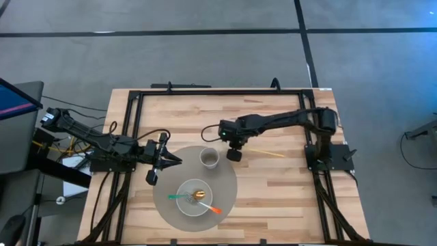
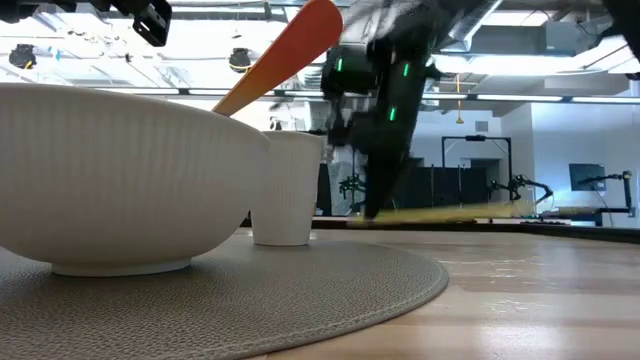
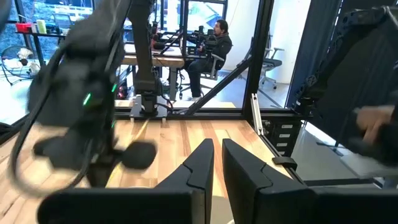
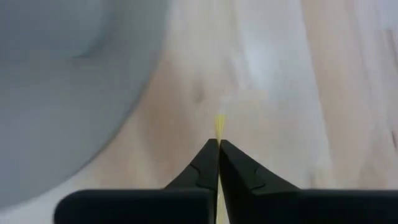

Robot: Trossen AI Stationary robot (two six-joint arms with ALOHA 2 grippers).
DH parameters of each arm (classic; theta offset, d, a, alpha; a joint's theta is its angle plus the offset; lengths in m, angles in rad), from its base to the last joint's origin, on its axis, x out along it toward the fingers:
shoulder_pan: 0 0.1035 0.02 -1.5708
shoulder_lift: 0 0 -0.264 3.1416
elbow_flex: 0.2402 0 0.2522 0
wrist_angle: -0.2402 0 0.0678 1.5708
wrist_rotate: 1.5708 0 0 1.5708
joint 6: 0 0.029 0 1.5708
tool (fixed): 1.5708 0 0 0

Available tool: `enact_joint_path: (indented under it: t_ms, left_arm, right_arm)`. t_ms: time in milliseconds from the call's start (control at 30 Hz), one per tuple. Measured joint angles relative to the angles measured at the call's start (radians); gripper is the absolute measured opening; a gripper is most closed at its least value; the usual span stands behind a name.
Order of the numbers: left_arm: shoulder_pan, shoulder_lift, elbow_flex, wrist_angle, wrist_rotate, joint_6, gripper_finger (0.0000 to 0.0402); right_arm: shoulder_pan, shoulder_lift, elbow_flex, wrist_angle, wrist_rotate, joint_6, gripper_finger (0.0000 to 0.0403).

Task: Pick & Place Utensil
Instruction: Put the yellow straw into the white cup on the mat

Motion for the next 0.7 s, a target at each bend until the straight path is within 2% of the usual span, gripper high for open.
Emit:
enact_joint_path:
  t_ms: [100, 200, 300, 367, 467, 567, 700]
  left_arm:
    - [0.0, 0.0, 0.0, 0.0, 0.0, 0.0, 0.0034]
    - [0.0, 0.0, 0.0, 0.0, 0.0, 0.0, 0.0034]
    - [0.0, 0.0, 0.0, 0.0, 0.0, 0.0, 0.0034]
    - [0.0, 0.0, 0.0, 0.0, 0.0, 0.0, 0.0034]
    - [0.0, 0.0, 0.0, 0.0, 0.0, 0.0, 0.0034]
    - [0.0, 0.0, 0.0, 0.0, 0.0, 0.0, 0.0034]
    - [0.0, 0.0, 0.0, 0.0, 0.0, 0.0, 0.0034]
  right_arm:
    - [0.046, -0.074, 0.066, -0.163, 0.024, 0.065, 0.0002]
    - [0.11, -0.16, 0.116, -0.23, 0.147, 0.111, 0.0002]
    - [0.187, -0.262, 0.146, -0.189, 0.291, 0.115, 0.0002]
    - [0.244, -0.325, 0.143, -0.089, 0.406, 0.095, 0.0001]
    - [0.331, -0.404, 0.119, 0.133, 0.527, -0.024, 0.0001]
    - [0.398, -0.442, 0.093, 0.398, 0.525, -0.194, 0.0001]
    - [0.443, -0.427, 0.058, 0.723, 0.439, -0.445, 0.0001]
